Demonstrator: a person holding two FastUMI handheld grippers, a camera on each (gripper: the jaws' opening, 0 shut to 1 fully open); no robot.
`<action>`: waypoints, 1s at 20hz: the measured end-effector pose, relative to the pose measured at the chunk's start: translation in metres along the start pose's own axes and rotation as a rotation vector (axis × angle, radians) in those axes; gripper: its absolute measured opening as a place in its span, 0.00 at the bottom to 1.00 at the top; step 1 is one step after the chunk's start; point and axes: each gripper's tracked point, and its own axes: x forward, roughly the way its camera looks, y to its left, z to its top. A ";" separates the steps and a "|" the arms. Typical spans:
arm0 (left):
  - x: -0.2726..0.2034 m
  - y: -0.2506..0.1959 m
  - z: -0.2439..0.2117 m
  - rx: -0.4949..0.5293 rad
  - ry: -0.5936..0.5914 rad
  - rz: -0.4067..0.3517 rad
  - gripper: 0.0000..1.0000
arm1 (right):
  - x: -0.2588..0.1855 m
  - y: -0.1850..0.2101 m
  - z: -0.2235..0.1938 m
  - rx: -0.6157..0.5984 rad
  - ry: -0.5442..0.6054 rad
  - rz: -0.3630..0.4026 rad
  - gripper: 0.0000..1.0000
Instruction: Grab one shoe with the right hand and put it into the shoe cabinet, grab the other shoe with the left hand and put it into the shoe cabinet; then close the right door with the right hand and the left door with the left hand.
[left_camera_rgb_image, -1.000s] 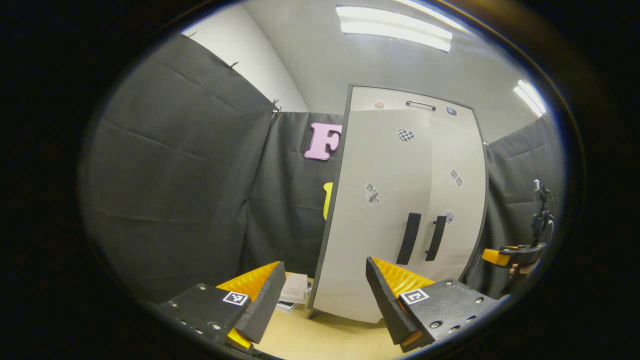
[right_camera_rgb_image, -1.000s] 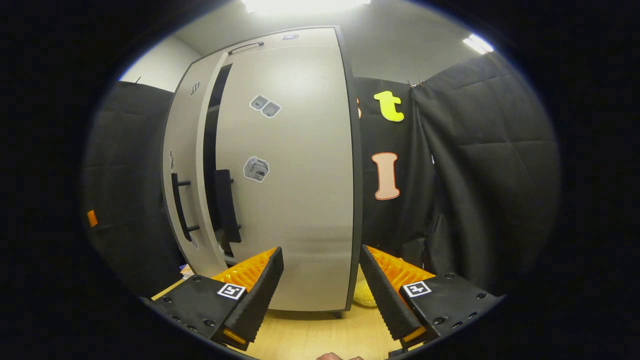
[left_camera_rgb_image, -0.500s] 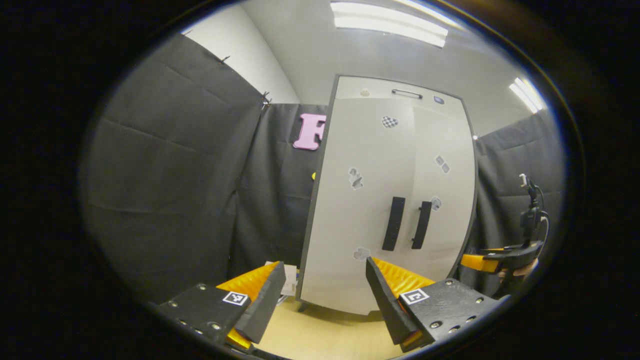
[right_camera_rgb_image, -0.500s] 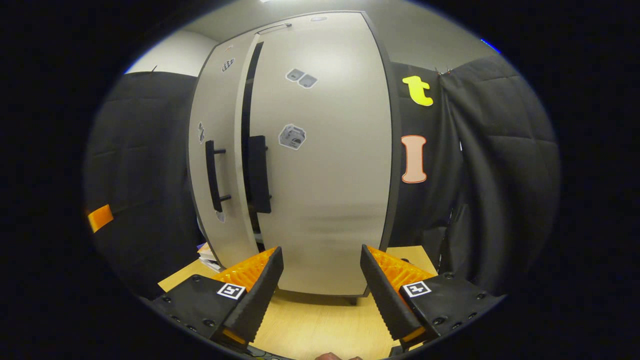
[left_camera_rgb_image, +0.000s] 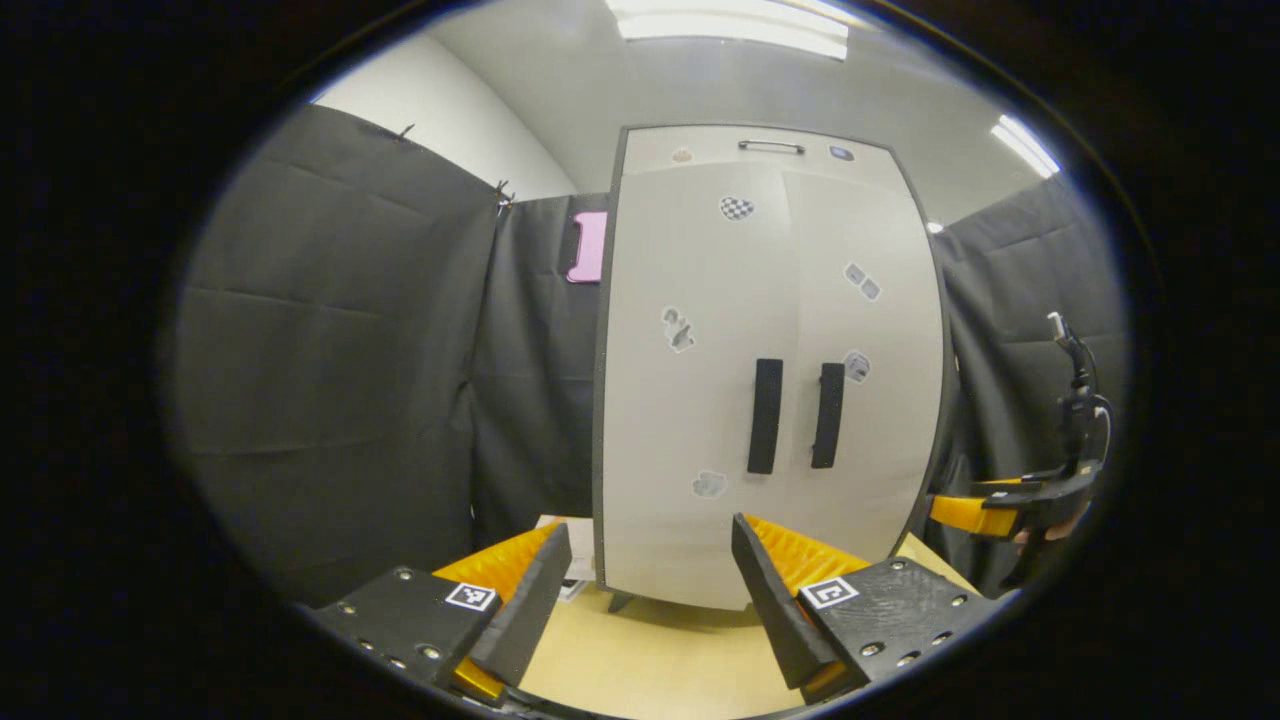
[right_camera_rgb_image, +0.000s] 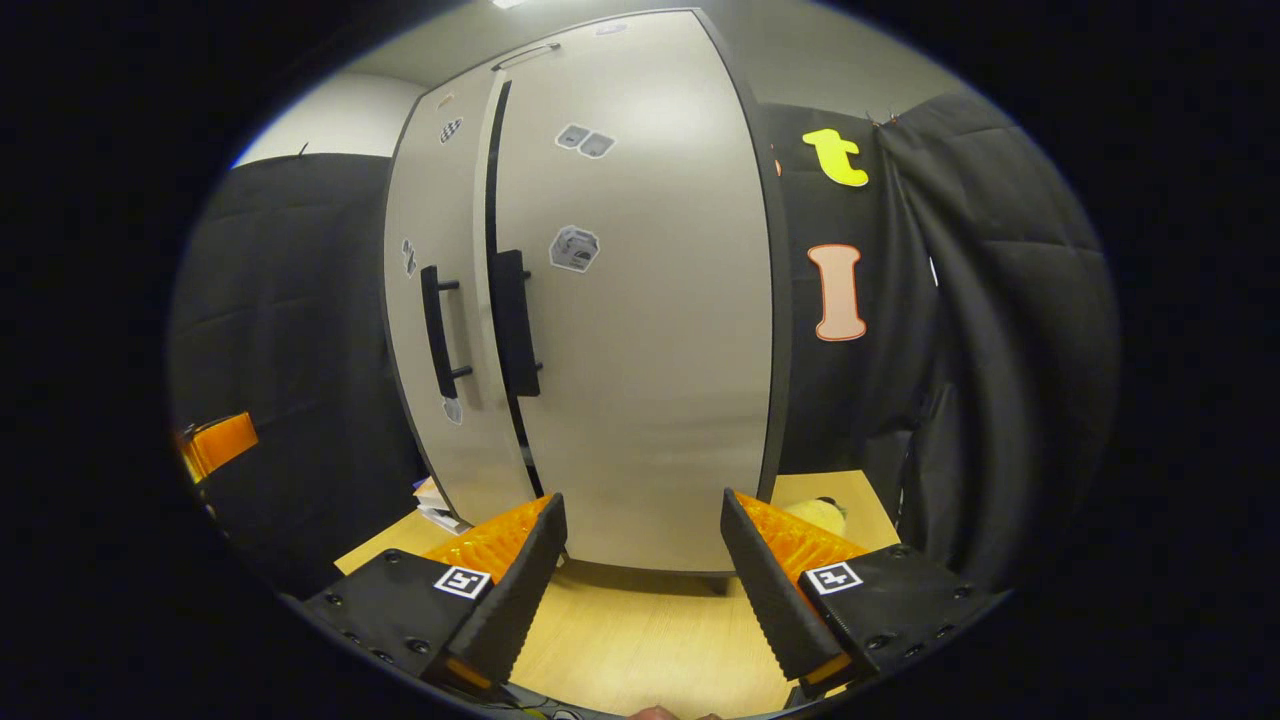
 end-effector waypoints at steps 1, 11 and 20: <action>0.002 -0.008 -0.002 0.001 0.007 0.004 1.00 | -0.003 -0.003 -0.006 0.000 0.010 0.013 0.98; -0.012 -0.056 -0.026 0.088 0.098 0.150 1.00 | -0.030 -0.063 -0.022 -0.086 -0.006 0.127 0.99; 0.016 -0.047 -0.035 0.141 0.107 0.138 1.00 | -0.011 -0.091 -0.028 -0.170 0.025 0.057 0.99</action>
